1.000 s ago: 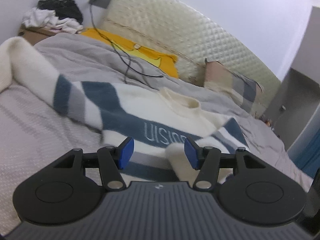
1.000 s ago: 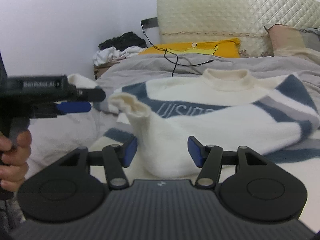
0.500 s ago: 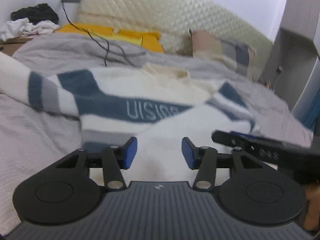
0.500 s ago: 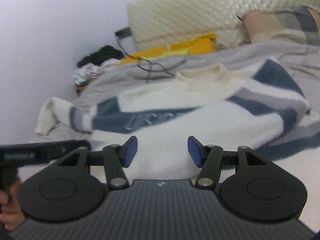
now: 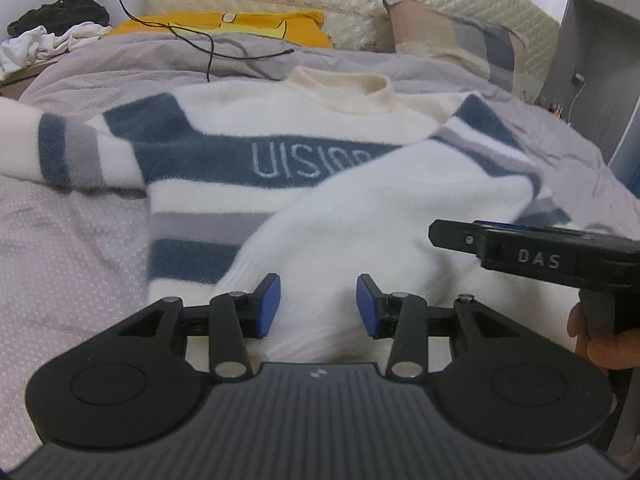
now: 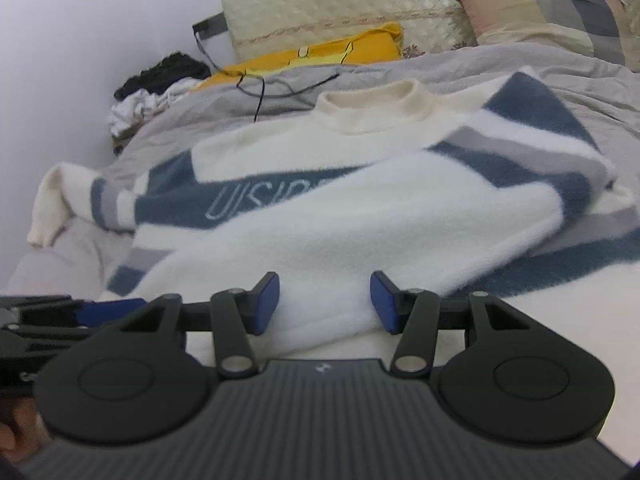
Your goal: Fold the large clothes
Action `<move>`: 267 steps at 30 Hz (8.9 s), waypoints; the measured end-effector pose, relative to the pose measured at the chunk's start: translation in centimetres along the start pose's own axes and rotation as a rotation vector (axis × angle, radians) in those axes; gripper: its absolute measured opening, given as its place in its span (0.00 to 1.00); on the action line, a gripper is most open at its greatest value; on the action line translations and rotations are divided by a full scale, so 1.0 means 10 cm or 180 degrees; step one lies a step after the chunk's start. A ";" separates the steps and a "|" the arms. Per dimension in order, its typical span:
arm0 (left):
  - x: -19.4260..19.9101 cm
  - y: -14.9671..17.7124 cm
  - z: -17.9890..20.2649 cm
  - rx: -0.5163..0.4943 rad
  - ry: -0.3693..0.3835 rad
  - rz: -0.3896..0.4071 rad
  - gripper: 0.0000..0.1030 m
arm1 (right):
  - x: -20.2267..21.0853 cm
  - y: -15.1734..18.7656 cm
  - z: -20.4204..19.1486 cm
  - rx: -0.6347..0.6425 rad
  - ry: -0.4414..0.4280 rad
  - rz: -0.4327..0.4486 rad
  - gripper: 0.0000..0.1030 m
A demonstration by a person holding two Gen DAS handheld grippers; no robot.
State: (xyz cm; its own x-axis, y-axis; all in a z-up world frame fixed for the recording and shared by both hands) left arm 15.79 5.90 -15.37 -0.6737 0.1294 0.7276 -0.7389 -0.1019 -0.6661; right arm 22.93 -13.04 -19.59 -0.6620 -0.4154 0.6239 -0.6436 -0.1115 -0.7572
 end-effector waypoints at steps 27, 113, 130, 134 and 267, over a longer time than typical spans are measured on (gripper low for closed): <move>1.32 0.24 0.47 -0.0105 0.0147 0.0659 0.58 | 1.88 0.27 -0.14 -0.0139 0.0278 0.0635 0.52; 0.46 -0.43 -5.10 0.3665 -0.0633 0.1081 0.61 | 0.21 0.35 0.04 -0.0583 0.0306 -0.0350 0.85; 1.77 -1.70 -4.37 0.2203 -0.1004 0.1511 0.07 | 0.38 0.27 -0.01 -0.0527 0.0308 -0.0179 0.82; 2.21 -2.22 -3.64 0.1561 -0.1034 0.1502 0.07 | 0.57 0.25 0.02 -0.0579 0.0297 -0.0030 0.82; 1.30 0.55 0.07 0.0770 -0.0498 -0.0024 0.65 | 1.89 0.68 1.27 -0.0894 0.1114 -0.0045 0.76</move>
State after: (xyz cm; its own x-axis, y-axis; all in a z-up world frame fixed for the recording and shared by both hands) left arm 2.94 6.34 -9.48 -0.6480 -0.0209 0.7614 -0.7126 -0.3362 -0.6157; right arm 10.91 -33.08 -15.46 -0.7113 -0.0796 0.6983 -0.7009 0.1546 -0.6963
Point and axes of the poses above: each gripper's, at about its wrist camera, not at the fingertips, and x roughly against the way its jaws point, z to its right, y to its underside, the point moved 7 cm from there along -x, roughly the way its jaws point, and after that the axes turned 7 degrees about -z, right-handed, at the moved point
